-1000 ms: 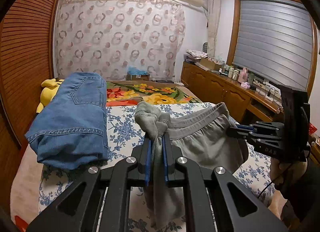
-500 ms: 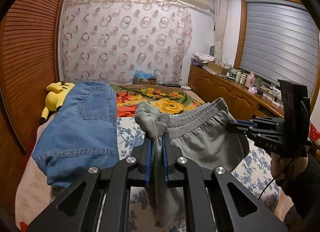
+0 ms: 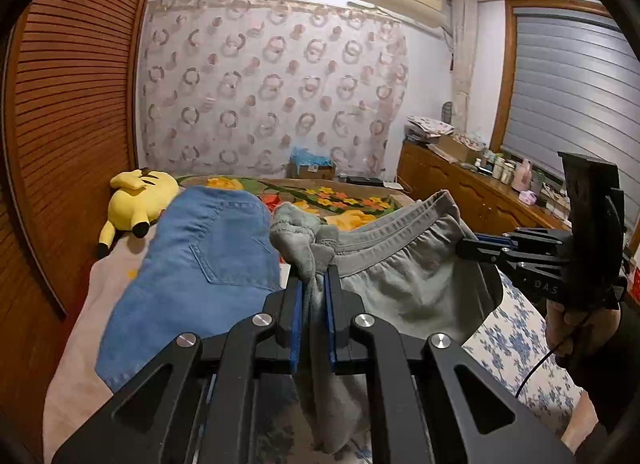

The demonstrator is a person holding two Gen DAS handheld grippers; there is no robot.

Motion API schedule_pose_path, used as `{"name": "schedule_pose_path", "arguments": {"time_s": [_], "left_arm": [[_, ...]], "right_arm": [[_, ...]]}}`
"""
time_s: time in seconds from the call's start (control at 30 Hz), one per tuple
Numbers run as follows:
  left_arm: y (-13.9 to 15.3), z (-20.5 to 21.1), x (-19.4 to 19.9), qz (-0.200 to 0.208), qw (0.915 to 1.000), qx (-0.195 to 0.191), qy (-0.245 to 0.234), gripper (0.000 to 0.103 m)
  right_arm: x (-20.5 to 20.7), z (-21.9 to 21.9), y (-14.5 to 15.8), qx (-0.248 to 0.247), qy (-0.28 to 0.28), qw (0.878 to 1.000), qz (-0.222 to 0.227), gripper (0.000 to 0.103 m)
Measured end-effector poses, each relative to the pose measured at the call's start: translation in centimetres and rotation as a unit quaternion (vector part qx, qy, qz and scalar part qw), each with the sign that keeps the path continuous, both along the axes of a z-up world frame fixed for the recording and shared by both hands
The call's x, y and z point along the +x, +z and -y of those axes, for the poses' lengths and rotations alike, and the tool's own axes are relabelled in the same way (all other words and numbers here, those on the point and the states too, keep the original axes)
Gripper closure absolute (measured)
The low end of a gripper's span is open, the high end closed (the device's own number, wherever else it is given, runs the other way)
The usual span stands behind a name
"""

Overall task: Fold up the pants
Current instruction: 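Lift the grey-green garment with both tools and carry it onto the folded jeans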

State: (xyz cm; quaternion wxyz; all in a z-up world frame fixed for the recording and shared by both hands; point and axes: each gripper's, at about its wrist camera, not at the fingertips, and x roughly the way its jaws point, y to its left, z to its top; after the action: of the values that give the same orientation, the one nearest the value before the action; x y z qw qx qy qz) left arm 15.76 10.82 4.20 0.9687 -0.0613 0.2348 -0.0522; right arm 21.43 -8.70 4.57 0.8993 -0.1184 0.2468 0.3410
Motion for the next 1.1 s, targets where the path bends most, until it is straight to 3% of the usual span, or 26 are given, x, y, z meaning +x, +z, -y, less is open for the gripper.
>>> {"name": "schedule_pose_path", "arguments": {"time_s": [0.67, 1.1], "left_arm": [[-0.6, -6.2, 3.8, -0.008, 0.9970, -0.002, 0.078, 0.092], [-1.3, -7.7, 1.6, 0.011, 0.9907, -0.036, 0.130, 0.092]], "right_arm": [[8.9, -7.1, 0.7, -0.031, 0.069, 0.997, 0.031, 0.092], [12.8, -12.6, -0.5, -0.059, 0.119, 0.989, 0.058, 0.092]]}}
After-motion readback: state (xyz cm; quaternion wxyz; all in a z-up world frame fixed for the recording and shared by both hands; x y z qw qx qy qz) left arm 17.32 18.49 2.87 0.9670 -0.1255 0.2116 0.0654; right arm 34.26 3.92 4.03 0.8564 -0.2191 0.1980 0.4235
